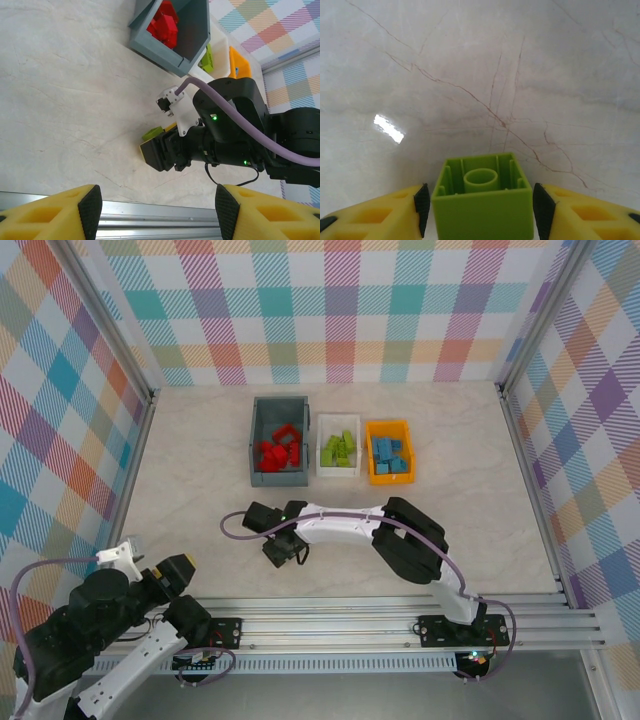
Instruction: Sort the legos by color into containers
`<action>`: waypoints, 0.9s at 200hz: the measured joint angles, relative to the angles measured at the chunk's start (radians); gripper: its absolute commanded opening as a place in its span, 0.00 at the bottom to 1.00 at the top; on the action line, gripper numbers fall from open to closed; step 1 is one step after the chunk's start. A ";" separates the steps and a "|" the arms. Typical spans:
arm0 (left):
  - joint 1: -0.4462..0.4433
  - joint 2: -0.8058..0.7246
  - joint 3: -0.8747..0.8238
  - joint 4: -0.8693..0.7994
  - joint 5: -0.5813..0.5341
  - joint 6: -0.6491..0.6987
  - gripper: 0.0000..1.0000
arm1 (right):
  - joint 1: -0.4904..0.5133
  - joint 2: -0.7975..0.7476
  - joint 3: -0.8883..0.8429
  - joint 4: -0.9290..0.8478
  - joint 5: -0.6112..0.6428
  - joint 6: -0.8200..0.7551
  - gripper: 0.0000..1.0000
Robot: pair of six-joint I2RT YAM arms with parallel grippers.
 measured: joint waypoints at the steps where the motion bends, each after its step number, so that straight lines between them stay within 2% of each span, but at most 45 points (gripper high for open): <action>1: 0.000 0.000 -0.002 0.000 0.001 -0.002 0.63 | 0.000 0.000 0.000 0.000 0.000 0.000 0.54; 36: 0.000 0.000 -0.032 0.010 0.021 -0.010 0.63 | -0.005 0.011 0.016 -0.003 0.000 -0.012 0.40; 69: 0.000 0.001 -0.034 0.021 0.033 -0.010 0.65 | -0.007 -0.012 -0.002 0.004 0.022 -0.009 0.37; 96: 0.000 0.056 -0.042 0.094 0.073 -0.006 0.65 | -0.039 -0.146 -0.083 0.006 0.045 0.005 0.37; 115: 0.000 0.192 -0.047 0.188 0.117 0.011 0.65 | -0.129 -0.266 -0.116 0.012 0.050 0.010 0.37; 137: 0.000 0.380 -0.046 0.325 0.153 0.038 0.65 | -0.298 -0.335 -0.106 0.043 0.049 0.009 0.37; 161: 0.000 0.552 -0.042 0.476 0.180 0.069 0.65 | -0.466 -0.289 -0.032 0.049 0.032 0.010 0.37; 180: 0.000 0.668 -0.026 0.581 0.192 0.087 0.65 | -0.549 -0.188 0.087 0.041 0.020 0.009 0.37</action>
